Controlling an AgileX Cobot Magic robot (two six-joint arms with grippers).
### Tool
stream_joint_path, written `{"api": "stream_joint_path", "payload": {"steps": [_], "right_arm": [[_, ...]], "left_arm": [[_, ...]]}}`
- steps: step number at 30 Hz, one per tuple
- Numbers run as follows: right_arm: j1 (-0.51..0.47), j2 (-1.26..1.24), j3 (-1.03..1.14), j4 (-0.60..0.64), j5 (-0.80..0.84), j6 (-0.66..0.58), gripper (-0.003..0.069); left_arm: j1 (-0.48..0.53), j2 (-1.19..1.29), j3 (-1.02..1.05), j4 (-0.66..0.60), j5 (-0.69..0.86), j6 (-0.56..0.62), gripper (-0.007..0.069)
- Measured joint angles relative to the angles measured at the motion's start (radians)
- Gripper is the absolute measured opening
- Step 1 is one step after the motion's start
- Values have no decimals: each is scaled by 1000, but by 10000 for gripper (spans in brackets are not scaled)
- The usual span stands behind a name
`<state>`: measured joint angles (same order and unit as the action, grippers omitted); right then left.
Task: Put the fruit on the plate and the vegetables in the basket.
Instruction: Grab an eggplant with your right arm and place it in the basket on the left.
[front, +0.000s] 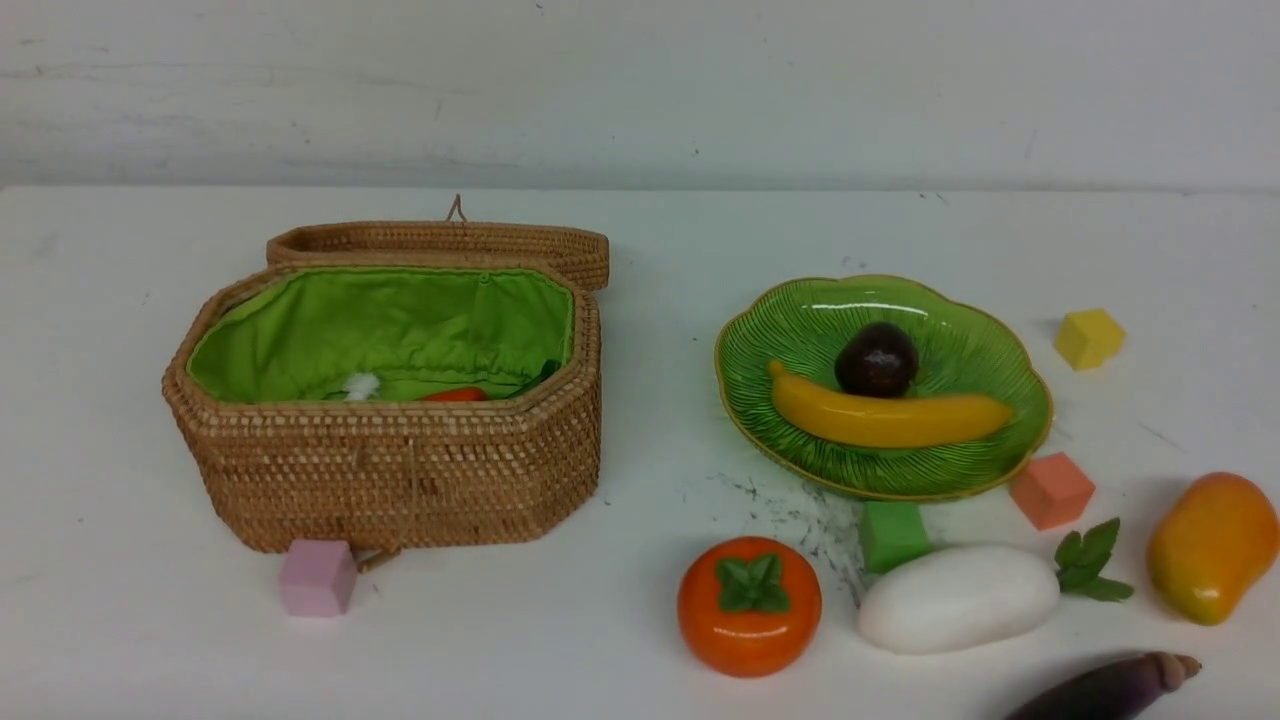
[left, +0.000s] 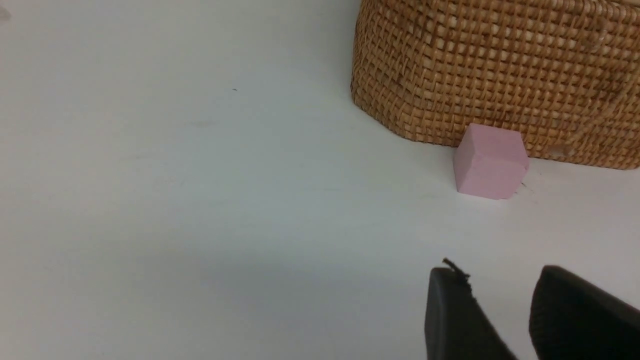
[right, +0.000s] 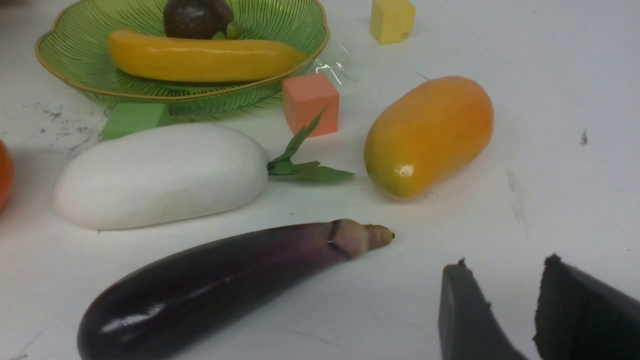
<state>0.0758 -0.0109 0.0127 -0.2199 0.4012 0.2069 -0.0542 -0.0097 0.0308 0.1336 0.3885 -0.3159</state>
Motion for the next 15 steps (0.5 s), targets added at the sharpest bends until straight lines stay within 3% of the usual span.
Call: {"api": "stream_joint_path", "payload": {"steps": [3, 8, 15], "right_arm": [[0, 0, 0, 0, 0, 0, 242], [0, 0, 0, 0, 0, 0, 242], [0, 0, 0, 0, 0, 0, 242]], "left_arm": [[0, 0, 0, 0, 0, 0, 160], [0, 0, 0, 3, 0, 0, -3], [0, 0, 0, 3, 0, 0, -13]]}}
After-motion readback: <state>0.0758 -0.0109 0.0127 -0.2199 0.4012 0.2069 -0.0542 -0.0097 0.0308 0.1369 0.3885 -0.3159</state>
